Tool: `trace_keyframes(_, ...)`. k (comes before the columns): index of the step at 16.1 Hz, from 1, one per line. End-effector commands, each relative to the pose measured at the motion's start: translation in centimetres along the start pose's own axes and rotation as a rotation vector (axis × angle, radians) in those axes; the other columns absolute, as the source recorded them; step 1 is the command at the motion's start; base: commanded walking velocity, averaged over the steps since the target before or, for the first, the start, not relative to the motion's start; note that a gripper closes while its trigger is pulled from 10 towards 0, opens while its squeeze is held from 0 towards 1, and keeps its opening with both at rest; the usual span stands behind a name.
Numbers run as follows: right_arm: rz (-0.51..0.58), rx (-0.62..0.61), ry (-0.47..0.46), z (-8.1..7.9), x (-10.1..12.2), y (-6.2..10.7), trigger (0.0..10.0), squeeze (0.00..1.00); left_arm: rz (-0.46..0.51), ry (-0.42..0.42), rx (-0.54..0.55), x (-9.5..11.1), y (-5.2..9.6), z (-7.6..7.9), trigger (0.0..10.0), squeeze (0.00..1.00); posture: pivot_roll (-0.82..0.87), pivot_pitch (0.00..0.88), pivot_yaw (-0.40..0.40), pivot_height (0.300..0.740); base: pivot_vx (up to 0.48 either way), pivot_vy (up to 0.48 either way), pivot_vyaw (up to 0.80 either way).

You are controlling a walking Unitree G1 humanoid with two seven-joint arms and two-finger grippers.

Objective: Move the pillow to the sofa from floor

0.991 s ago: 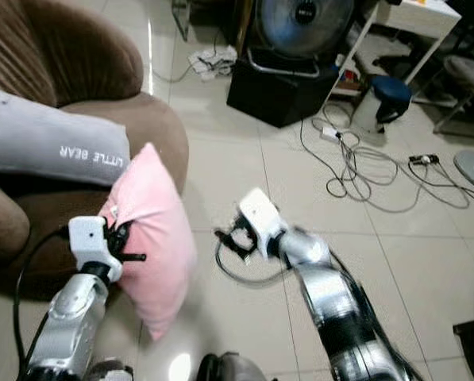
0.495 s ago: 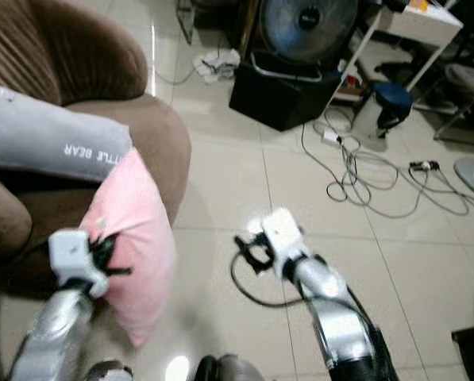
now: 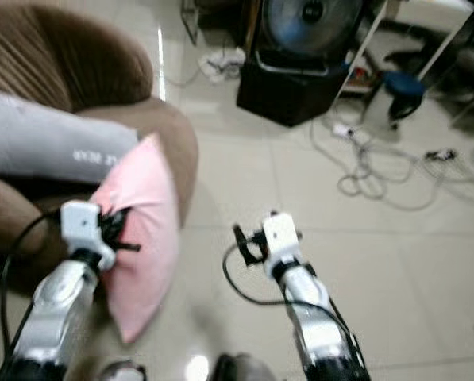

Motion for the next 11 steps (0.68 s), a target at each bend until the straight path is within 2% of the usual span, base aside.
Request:
trace_keyframes(1,0.016,-0.067,-0.029,1.1,-0.1,0.0,10.0,0.08,0.038,-0.025,-0.082,1.1,-0.8,1.0,0.0,0.0,0.05,0.095,-0.04,0.74,0.0,0.0,0.0)
trace_keyframes(2,0.031,-0.097,-0.039,1.2,-0.1,-0.2,10.0,0.09,0.049,-0.042,-0.119,1.7,-1.4,1.0,0.0,0.0,0.04,0.09,-0.028,0.74,0.0,0.0,0.0)
trace_keyframes(4,0.029,-0.096,-0.038,1.2,-0.3,-0.2,10.0,0.08,0.04,-0.036,-0.119,1.6,-2.0,0.9,0.0,0.0,0.01,0.088,-0.018,0.74,0.0,0.0,0.0)
trace_keyframes(8,0.038,-0.082,-0.022,1.3,-0.2,-0.3,10.0,0.08,0.028,0.006,-0.092,0.9,-1.9,1.6,0.0,0.0,0.02,0.093,-0.06,0.74,0.0,0.0,0.0)
trace_keyframes(11,0.039,-0.07,-0.005,1.5,0.2,-0.6,10.0,0.08,0.022,0.006,-0.068,0.5,-1.7,1.9,0.0,0.0,0.03,0.099,-0.085,0.74,0.0,0.0,0.0)
Point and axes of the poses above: a point about 5 cm out from each wrist's last joint towards the gripper, its own y axis pointing back from the gripper into the wrist, its own x axis along the axis of the wrist's last joint, z = x × y, the point moved 3 cm from there along -y, pointing out of the wrist towards the gripper, and after that the axes turned 12 degrees about -y, right-handed, at the moved point
